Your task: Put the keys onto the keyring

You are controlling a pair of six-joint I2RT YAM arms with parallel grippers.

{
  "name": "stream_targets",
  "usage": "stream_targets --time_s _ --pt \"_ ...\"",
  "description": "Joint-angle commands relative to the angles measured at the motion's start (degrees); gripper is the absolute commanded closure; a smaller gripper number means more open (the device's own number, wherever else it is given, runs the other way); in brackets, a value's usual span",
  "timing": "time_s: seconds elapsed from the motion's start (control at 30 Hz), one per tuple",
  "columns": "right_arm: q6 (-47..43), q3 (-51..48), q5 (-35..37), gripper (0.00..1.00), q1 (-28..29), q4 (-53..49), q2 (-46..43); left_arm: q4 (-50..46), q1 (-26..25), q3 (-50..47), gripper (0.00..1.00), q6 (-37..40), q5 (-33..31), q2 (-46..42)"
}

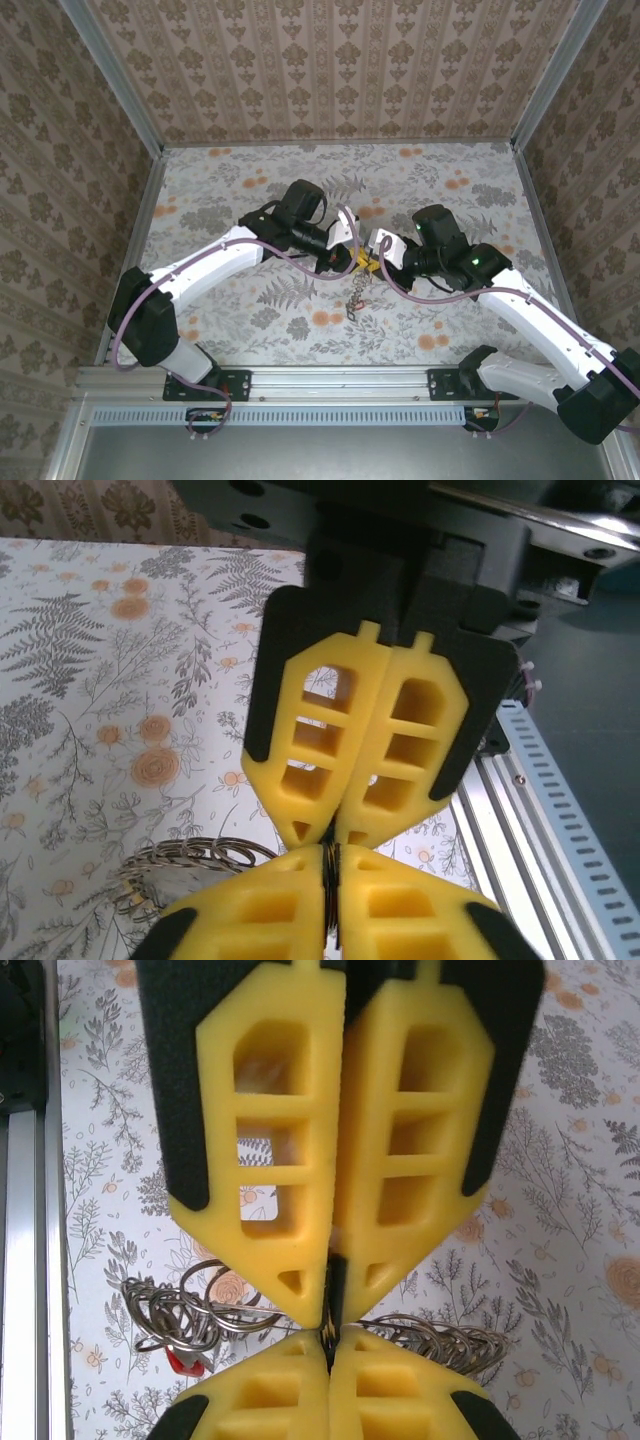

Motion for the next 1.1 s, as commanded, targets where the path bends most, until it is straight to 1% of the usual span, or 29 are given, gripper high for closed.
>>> stream_targets --time_s 0.0,0.1,0.17,0.3,0.33,0.37,0.4,0.5,0.53,0.57,0.6,0.63,0.67,0.73,0.8,0.9,1.07 --pt "0.3 -0.1 -1.2 1.00 0.4 1.9 -0.9 0.0 -0.7 0.2 0.93 0.9 1.9 -0.7" --pt "0.8 -0.3 -1.4 1.00 0.4 4.2 -1.5 -1.7 -0.9 0.6 0.92 2.1 2.2 -0.1" --pt "0.8 -0.5 -2.1 1.00 0.4 4.6 -1.9 -4.7 -1.5 1.5 0.89 4.6 2.1 0.4" --pt "1.1 -0.6 -2.9 1.00 0.4 5.2 -2.4 -7.6 -2.5 2.9 0.88 6.0 -1.2 1.3" --pt "1.1 -0.7 -3.0 1.00 0.4 5.2 -2.4 -7.6 -2.5 3.1 0.90 5.7 -1.8 1.4" --pt "1.1 -0.6 -3.3 1.00 0.3 5.2 -2.4 -7.6 -2.5 3.0 0.99 5.5 -2.3 1.5" --pt "1.1 -0.6 -3.3 1.00 0.4 5.2 -2.4 -7.5 -2.5 3.0 1.00 5.5 -2.7 1.3" --pt "1.0 -0.8 -3.5 1.00 0.4 5.3 -2.8 -5.7 -2.4 2.2 1.00 4.5 -3.7 0.4" --pt "1.0 -1.0 -3.8 0.97 0.2 5.5 -3.3 -4.6 -2.1 1.6 1.00 4.0 -3.8 -0.2" --pt "0.9 -1.6 -4.1 0.89 0.1 5.9 -3.9 -3.1 -1.5 0.9 1.00 3.2 -3.2 -0.9" --pt "1.1 -2.3 -4.2 0.84 -0.2 6.6 -4.6 -1.3 -1.0 0.0 1.00 2.1 -2.1 -1.7" --pt "1.2 -3.4 -4.5 0.80 -0.7 7.7 -5.6 1.3 -0.1 -1.2 1.00 1.0 0.3 -2.6" --pt "1.7 -4.5 -4.5 0.79 -1.2 8.7 -6.4 4.5 0.8 -2.5 1.00 -0.7 2.6 -3.5" --pt "2.1 -5.4 -5.4 0.78 -2.2 9.2 -7.3 9.3 1.1 -4.6 1.00 -2.5 4.6 -5.0" --pt "2.2 -5.6 -6.4 0.79 -2.4 8.9 -7.3 10.5 0.9 -4.8 1.00 -2.2 6.2 -5.3" --pt "2.3 -5.9 -6.7 0.79 -2.4 9.2 -7.5 12.9 1.1 -5.4 1.00 -3.4 7.3 -5.5" --pt "2.4 -6.2 -5.9 0.74 -2.5 9.1 -8.1 16.9 1.2 -7.1 1.00 -4.9 7.6 -6.2"
